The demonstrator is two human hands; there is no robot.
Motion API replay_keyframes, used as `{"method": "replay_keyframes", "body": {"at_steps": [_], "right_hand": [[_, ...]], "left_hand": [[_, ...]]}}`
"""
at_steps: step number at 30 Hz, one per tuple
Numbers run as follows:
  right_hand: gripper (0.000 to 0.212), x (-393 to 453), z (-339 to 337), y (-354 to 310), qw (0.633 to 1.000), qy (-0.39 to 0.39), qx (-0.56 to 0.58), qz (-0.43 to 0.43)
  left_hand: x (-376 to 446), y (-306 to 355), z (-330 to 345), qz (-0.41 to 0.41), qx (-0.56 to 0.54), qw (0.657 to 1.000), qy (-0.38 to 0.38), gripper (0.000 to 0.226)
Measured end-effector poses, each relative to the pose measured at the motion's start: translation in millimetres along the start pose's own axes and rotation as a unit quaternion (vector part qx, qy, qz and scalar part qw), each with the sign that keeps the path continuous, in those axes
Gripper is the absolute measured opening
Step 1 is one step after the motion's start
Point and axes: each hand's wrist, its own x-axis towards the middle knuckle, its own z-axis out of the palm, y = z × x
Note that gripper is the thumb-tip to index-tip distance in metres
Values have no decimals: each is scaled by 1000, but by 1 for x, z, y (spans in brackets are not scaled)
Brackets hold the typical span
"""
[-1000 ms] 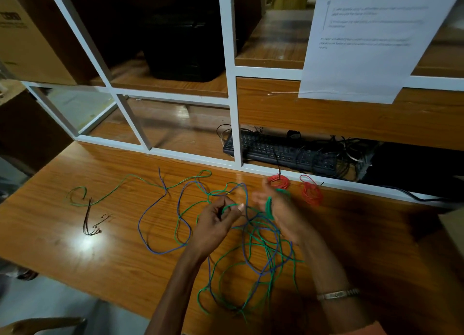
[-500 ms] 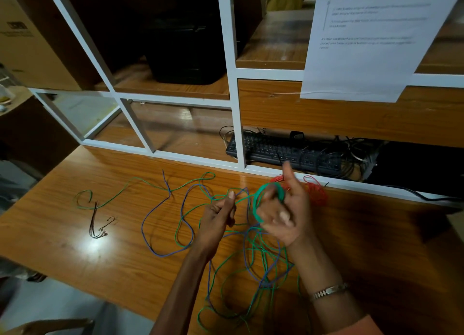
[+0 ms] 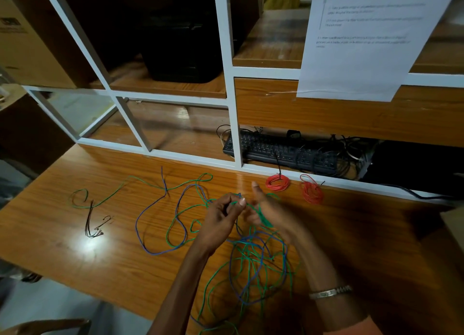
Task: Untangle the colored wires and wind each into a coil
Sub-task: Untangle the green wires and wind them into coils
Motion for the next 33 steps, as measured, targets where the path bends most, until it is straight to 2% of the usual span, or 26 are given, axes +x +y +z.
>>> {"method": "replay_keyframes", "body": {"at_steps": [3, 6, 9, 11, 14, 16, 18, 19, 20, 21, 23, 24, 25, 27, 30, 33], "right_hand": [[120, -9, 8, -11, 995, -73, -56, 29], [120, -17, 0, -21, 982, -187, 24, 22], [112, -24, -12, -25, 911, -362, 194, -30], [108, -26, -18, -24, 854, -413, 302, -94], [103, -24, -31, -26, 762, -425, 452, -188], [95, -27, -48, -30, 722, -362, 532, -253], [86, -31, -59, -34, 707, -263, 590, -288], [85, -32, -60, -37, 709, -205, 609, -291], [82, -28, -60, -37, 727, -135, 609, -286], [76, -21, -57, -36, 775, -53, 565, -277], [64, -11, -43, -32, 915, 123, 320, -212], [63, -5, -35, -28, 953, 163, 194, -165], [69, -2, -27, -24, 975, 155, 110, -114], [82, 2, -8, -13, 992, 93, 57, -57], [110, 4, 14, -9, 1000, -12, 18, -10], [113, -9, 12, -21, 989, -132, 64, 17]], "left_hand": [[14, 11, -3, 31, 37, 999, 2, 15], [24, 21, -8, 59, 7, 998, 0, 18], [29, 31, -11, 67, -22, 997, 11, 26], [31, 31, -10, 52, -16, 998, 11, 22], [29, 24, -7, 19, 15, 1000, 6, 37], [25, 14, -7, 9, 18, 1000, 9, 47], [20, 6, -8, 1, 23, 1000, 6, 44], [17, 4, -7, -1, 23, 1000, -4, 42], [15, 2, -5, -4, 24, 1000, -16, 40], [13, 1, -2, -8, 22, 999, -28, 37], [12, 5, 3, -10, 23, 999, -33, 34], [13, 8, 6, 4, 25, 999, -31, 34], [14, 13, 7, 24, 27, 999, -28, 35], [21, 22, 8, 61, 35, 997, -23, 29], [30, 27, 3, 84, 69, 994, -16, 22], [30, 25, -4, 81, 74, 994, -14, 25]]}}
